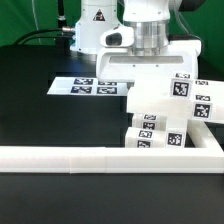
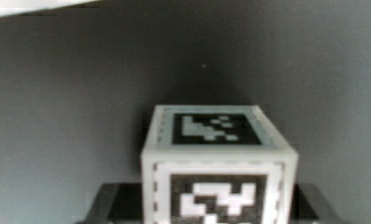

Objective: Assemble chair

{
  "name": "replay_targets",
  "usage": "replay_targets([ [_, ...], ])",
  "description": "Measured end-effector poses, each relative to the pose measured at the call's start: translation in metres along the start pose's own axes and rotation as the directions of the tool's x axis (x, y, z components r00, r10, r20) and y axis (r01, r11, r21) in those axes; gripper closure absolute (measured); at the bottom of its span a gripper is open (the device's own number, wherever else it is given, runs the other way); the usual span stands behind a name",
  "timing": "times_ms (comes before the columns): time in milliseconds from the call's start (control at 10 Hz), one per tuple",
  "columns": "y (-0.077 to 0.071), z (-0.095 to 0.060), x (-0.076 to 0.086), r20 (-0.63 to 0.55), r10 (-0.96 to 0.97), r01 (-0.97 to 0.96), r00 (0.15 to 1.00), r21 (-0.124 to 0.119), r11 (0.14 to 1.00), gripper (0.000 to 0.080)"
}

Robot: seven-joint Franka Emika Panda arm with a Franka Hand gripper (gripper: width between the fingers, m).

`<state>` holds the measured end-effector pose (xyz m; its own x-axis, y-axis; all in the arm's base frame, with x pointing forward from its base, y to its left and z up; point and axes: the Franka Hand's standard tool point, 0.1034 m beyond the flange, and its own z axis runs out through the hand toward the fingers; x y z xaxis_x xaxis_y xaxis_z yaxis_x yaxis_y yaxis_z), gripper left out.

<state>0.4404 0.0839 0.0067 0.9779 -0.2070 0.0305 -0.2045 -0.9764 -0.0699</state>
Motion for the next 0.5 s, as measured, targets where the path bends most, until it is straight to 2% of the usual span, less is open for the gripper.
replay_targets([
  [300, -0.0003, -0.0004, 0.001, -0.001, -0.002, 0.002, 1.0, 0.0, 1.0, 0.0515],
  [500, 0.0, -0.0099, 0.0087, 0.011, -0.004, 0.004, 1.0, 0.002, 1.0, 0.0515],
])
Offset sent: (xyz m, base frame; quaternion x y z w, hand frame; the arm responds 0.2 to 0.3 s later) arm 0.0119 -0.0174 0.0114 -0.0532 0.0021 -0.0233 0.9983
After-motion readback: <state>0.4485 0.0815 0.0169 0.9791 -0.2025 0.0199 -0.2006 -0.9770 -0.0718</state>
